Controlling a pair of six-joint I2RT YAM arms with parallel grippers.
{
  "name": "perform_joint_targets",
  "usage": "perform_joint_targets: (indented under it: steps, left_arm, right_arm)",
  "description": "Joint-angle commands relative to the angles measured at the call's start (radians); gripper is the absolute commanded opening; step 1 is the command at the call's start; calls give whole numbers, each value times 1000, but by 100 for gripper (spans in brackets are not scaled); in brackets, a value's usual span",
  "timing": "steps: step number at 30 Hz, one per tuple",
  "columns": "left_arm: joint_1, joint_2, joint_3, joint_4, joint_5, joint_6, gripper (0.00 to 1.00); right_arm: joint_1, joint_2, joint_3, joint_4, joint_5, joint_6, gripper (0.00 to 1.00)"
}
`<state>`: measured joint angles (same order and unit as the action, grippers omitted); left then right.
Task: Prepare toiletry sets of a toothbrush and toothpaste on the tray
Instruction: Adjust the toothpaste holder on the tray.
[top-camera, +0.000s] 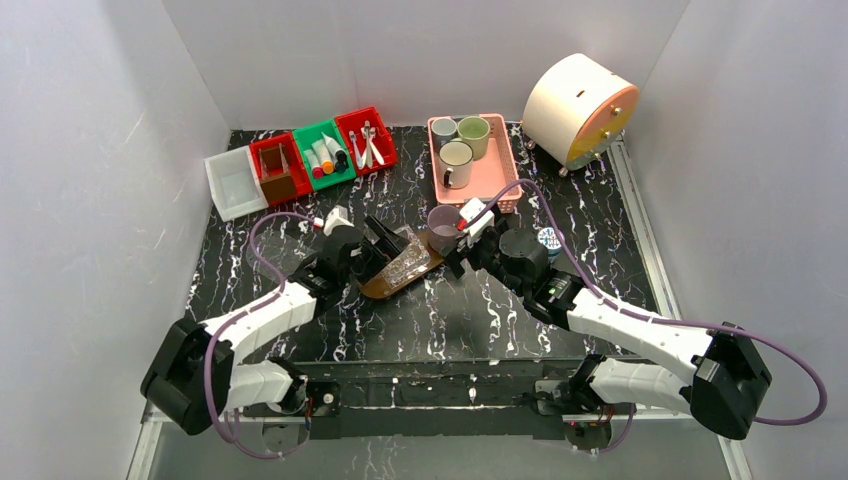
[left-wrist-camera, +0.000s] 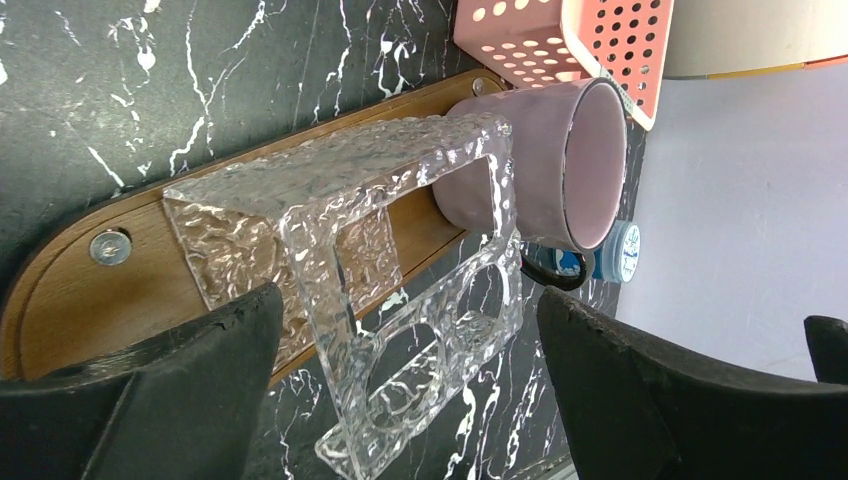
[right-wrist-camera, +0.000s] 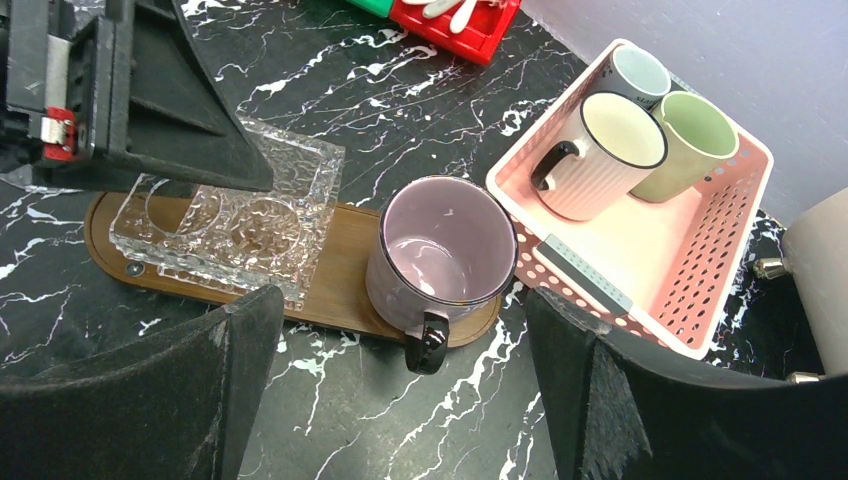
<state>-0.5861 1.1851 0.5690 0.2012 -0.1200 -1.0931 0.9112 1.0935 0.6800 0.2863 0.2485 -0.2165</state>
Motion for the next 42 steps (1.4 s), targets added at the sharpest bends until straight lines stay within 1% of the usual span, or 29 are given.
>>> perform_joint_targets:
  steps: [1,5,12,18,24,31,42]
  left_arm:
    - [-1,31,-3,81,31,-21,94]
    - [-3,53,17,128,30,-64,94]
    - [-11,166,95,193,53,-98,93]
    - [-18,232,115,245,50,-127,93]
    - [-27,269,128,293,43,-170,93]
    - [-45,294,149,307,16,-184,93]
    - [-52,349,171,331,18,-207,93]
  right_arm:
    - [-2,-7,41,25,4,-8,99]
    - [-2,-6,39,27,1,-6,99]
    - [-2,-5,36,28,-2,-5,99]
    - [-2,-8,27,30,6,-7,99]
    - [-2,-8,23,31,7,-9,99]
    - [-2,-11,20,36,5,-9,99]
    - [-2,-21,13,36,5,-10,99]
